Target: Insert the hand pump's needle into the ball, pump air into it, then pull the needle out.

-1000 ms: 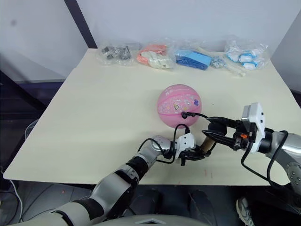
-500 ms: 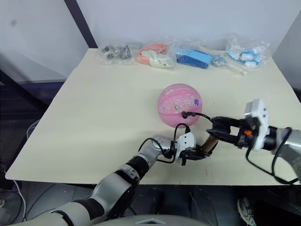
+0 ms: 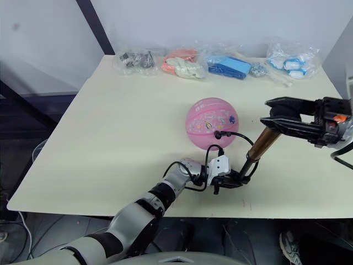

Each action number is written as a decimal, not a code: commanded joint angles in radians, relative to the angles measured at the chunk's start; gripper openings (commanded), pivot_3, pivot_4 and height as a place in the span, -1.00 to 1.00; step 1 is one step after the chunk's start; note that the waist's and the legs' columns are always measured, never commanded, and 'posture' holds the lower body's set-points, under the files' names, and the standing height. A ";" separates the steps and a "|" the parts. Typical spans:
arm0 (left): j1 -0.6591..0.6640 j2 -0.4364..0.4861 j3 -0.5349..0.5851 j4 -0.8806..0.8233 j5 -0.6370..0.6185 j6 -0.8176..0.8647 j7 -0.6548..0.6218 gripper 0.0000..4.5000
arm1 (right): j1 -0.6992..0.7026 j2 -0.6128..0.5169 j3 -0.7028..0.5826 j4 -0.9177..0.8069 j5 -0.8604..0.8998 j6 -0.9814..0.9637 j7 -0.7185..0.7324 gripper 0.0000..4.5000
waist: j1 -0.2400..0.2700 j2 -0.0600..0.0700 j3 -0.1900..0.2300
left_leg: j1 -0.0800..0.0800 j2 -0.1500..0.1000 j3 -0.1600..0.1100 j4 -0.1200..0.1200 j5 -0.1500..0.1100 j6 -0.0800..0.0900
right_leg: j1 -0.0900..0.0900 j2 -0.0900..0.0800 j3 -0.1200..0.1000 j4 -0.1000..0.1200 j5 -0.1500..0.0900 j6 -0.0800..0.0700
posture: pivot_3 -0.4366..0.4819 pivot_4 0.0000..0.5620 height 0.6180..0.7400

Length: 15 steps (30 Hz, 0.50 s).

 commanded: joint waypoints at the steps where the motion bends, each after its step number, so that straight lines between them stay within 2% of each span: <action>1: 0.041 0.040 -0.016 0.091 0.046 0.054 0.022 -0.51 | -0.001 0.004 -0.046 -0.015 0.007 -0.009 0.006 -0.23 | 0.001 0.000 0.000 | -0.002 0.000 0.003 0.001 0.000 0.000 | -0.004 0.000 0.004 0.000 0.001 0.002 | -0.05 -0.47 1.00; 10: 0.041 0.040 -0.019 0.084 0.045 0.054 0.018 -0.51 | 0.175 0.125 0.152 -0.088 -0.218 -0.119 0.030 -0.23 | 0.001 -0.018 -0.008 | 0.009 0.000 0.021 0.000 -0.006 0.010 | -0.006 -0.008 0.009 0.000 0.008 0.008 | -0.05 -0.47 1.00; 15: 0.046 0.043 -0.017 0.074 0.045 0.055 0.013 -0.51 | 0.229 0.197 0.299 -0.072 -0.380 -0.231 0.046 -0.23 | -0.001 -0.021 -0.012 | 0.015 0.000 0.023 0.000 -0.008 0.012 | -0.005 -0.012 0.002 0.000 0.009 0.009 | -0.05 -0.47 1.00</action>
